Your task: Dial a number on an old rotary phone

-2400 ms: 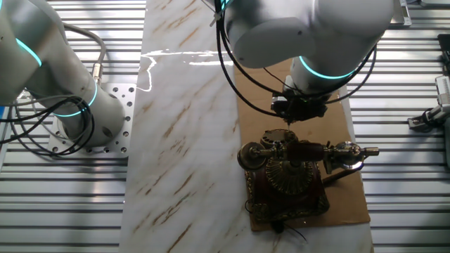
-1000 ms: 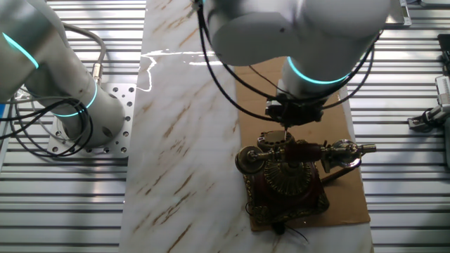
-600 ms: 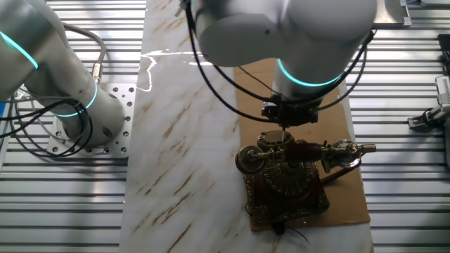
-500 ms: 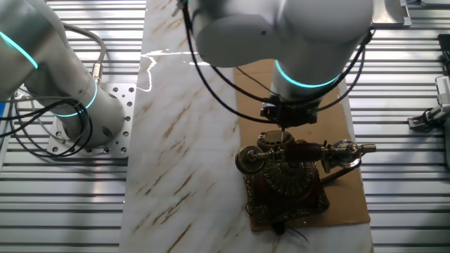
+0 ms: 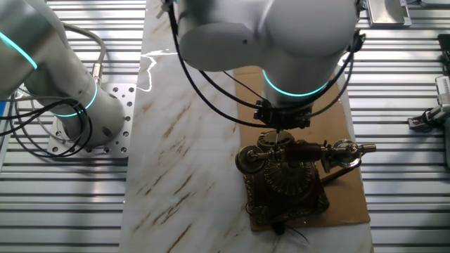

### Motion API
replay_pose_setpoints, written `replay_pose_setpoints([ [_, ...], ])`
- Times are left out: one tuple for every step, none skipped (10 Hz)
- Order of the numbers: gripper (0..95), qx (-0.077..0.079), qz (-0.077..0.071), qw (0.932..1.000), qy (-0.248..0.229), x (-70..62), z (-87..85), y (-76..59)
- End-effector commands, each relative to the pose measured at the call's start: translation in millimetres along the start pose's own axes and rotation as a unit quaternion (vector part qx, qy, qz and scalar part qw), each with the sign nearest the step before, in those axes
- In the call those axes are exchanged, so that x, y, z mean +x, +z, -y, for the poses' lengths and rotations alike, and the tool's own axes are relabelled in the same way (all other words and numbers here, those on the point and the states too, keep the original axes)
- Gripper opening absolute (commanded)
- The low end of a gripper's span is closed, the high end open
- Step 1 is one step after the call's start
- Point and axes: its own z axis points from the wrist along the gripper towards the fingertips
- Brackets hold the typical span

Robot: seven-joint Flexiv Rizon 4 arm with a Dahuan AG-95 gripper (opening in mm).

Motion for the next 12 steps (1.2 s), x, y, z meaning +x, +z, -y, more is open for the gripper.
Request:
replay_pose_setpoints([
  [0.0,0.000,0.001,1.0000,0.000,-0.5,0.8,1.0],
  [0.0,0.000,0.002,1.0000,0.000,-0.3,0.6,1.1],
  [0.0,0.000,0.003,1.0000,0.001,-0.3,0.5,1.1],
  [0.0,0.000,0.003,1.0000,0.000,-0.3,0.5,1.1],
  [0.0,0.000,0.003,1.0000,0.001,-0.3,0.5,1.1],
  [0.0,0.002,0.003,1.0000,0.003,-0.6,0.1,0.8],
  [0.0,0.004,0.003,1.0000,0.006,-1.1,-0.7,0.1],
  [0.0,0.005,0.004,1.0000,0.008,-1.5,-1.4,-0.6],
  [0.0,0.006,0.004,0.9999,0.009,-1.5,-2.2,-1.1],
  [0.0,0.007,0.005,0.9999,0.010,-0.9,-3.2,-1.1],
  [0.0,0.008,0.005,0.9999,0.011,-0.2,-4.1,-1.1],
  [0.0,0.009,0.005,0.9999,0.011,-0.1,-4.5,-1.1],
])
